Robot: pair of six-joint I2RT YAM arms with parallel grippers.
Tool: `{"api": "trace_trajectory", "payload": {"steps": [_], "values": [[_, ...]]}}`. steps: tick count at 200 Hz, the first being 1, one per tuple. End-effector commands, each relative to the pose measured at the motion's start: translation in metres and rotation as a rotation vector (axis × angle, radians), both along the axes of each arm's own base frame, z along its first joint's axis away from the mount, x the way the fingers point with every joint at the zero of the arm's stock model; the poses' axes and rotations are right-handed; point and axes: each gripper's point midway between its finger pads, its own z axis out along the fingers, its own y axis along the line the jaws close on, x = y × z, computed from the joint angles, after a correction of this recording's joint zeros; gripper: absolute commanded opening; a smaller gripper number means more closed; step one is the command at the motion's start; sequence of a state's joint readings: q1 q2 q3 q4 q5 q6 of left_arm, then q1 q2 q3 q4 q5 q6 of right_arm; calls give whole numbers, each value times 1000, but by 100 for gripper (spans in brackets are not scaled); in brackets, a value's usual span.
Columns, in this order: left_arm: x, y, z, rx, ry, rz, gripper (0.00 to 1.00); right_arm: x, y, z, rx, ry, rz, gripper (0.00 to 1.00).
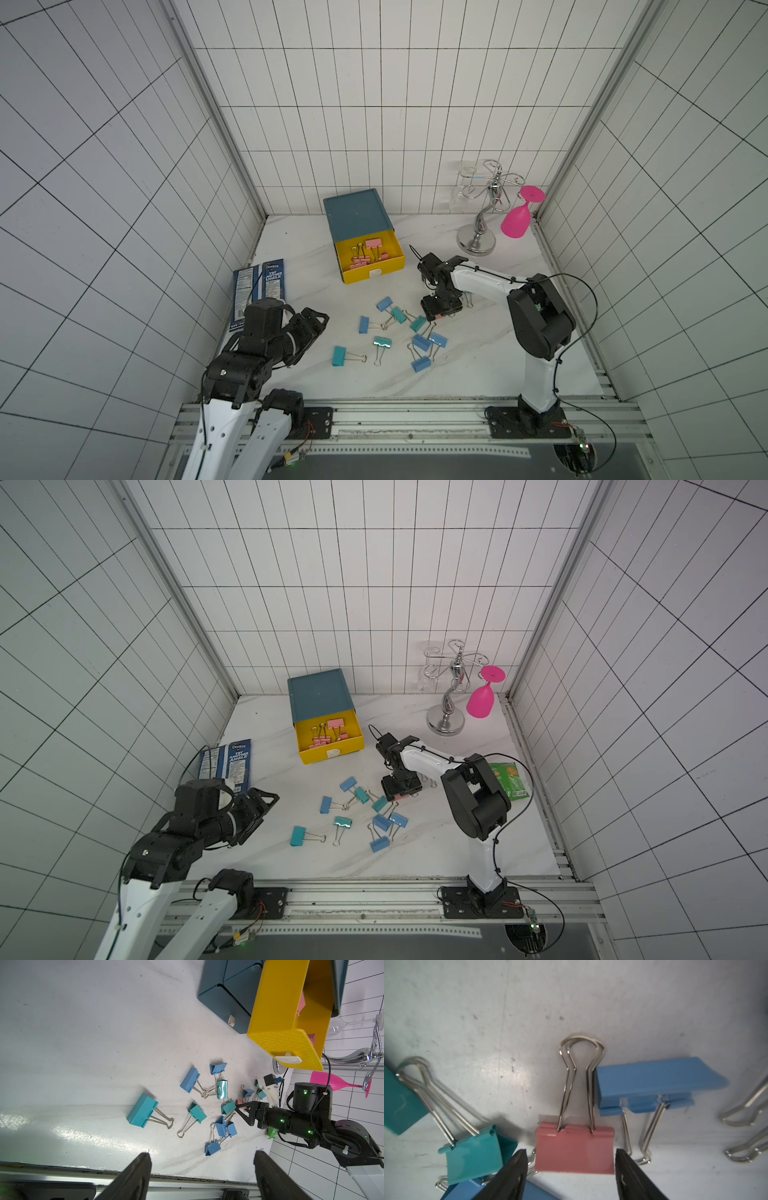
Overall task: Put the binder clips in the drawer according to color
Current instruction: Pick up the binder clip at the center of the board.
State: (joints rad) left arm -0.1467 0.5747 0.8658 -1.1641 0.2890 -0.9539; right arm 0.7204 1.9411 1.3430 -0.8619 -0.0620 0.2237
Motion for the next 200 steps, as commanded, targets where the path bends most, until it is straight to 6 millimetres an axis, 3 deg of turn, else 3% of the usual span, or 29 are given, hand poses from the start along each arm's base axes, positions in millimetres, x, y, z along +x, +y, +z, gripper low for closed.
{"api": "trace_trajectory", "payload": {"steps": [1,38,86,128,176,200], "values": [[2,1,-1,9,-3,1,81,2,3,2,-9,-7,12,66],[5,0,-1,7,-4,-2,81,1,6,15,32,-23,6,50],[12,-2,1,2,-14,-6,81,-8,14,52,147,-53,-5,45],[19,-5,8,-14,-35,-10,81,-7,5,80,188,-96,-69,44],[36,-13,31,-38,-83,-41,81,10,-7,145,306,-229,-164,46],[54,-22,50,-74,-131,-70,81,19,2,188,383,-291,-159,46]]}}
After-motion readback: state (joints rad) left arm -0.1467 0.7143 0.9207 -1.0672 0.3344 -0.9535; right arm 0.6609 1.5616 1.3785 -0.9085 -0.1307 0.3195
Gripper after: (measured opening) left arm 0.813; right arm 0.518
